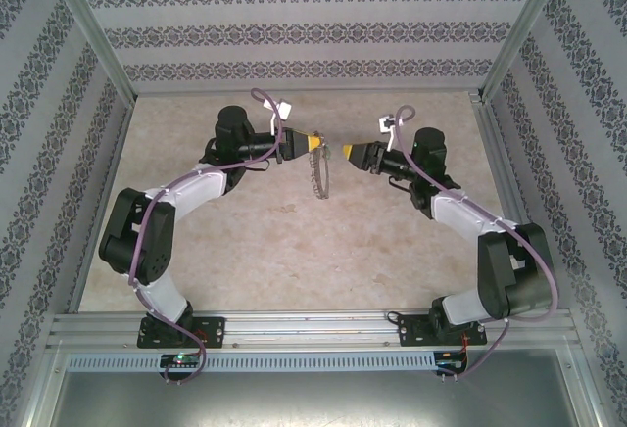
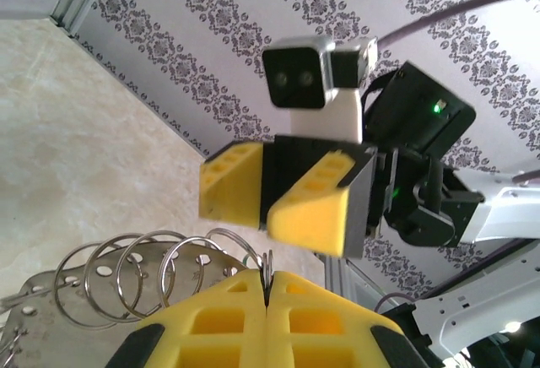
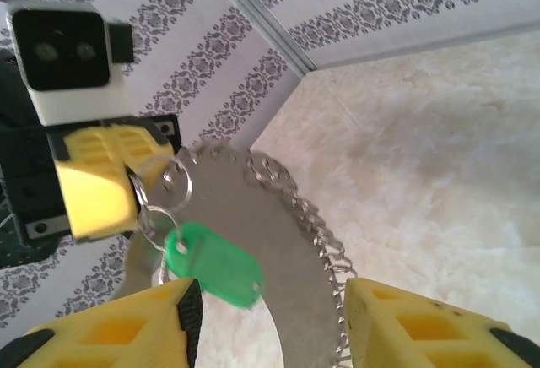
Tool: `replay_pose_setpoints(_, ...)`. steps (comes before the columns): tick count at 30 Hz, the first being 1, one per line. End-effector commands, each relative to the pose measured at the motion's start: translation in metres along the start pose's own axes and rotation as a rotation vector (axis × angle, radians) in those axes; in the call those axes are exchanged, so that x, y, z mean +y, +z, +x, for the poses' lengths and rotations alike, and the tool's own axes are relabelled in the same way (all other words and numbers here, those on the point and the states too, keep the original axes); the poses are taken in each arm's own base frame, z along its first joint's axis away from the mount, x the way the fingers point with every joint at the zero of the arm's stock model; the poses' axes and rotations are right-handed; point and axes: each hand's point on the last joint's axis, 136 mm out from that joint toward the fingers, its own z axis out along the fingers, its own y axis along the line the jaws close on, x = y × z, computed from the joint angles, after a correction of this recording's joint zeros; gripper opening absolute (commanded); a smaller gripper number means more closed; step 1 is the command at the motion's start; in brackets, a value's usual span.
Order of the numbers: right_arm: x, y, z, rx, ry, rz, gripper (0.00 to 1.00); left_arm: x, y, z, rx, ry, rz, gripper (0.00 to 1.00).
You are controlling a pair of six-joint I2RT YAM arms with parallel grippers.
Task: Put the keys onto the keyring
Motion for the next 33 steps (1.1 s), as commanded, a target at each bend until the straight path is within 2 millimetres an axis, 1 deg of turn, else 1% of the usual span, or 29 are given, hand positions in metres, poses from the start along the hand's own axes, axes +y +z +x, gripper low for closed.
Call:
replay_pose_setpoints(1,0.017,0.001,-0.002,-0.046,-0.094,0.007,0.49,-0.028,-0.002,-0.019,-0.061,0.081,0.041,0.00)
replay_pose_setpoints(5,0.026,0.008,0.010,-0.018,-0.138,0.022,0.49,-0.030,-0.002,-0.020,-0.065,0.077,0.051,0.00)
replay_pose_setpoints(8,0.031,0.012,0.011,-0.011,-0.162,0.030,0.49,-0.031,-0.002,-0.021,-0.068,0.071,0.060,0.00)
replay_pose_setpoints(15,0.036,0.023,0.007,0.000,-0.193,0.042,0.49,-0.035,0.000,-0.021,-0.066,0.071,0.072,0.00)
replay_pose_setpoints(20,0.040,0.029,0.000,-0.009,-0.202,0.033,0.49,-0.038,0.000,-0.021,-0.064,0.072,0.076,0.00)
replay_pose_setpoints(23,0.042,0.033,0.000,-0.001,-0.207,0.021,0.49,-0.039,0.001,-0.021,-0.064,0.074,0.077,0.00)
replay_pose_setpoints(27,0.043,0.039,0.004,0.019,-0.207,0.007,0.49,-0.040,0.001,-0.022,-0.067,0.076,0.077,0.00)
replay_pose_setpoints(29,0.041,0.039,0.009,0.030,-0.208,0.010,0.47,-0.042,0.001,-0.022,-0.068,0.078,0.079,0.00)
replay_pose_setpoints(33,0.039,0.037,0.016,0.039,-0.208,0.011,0.41,-0.044,-0.001,-0.023,-0.072,0.081,0.078,0.00)
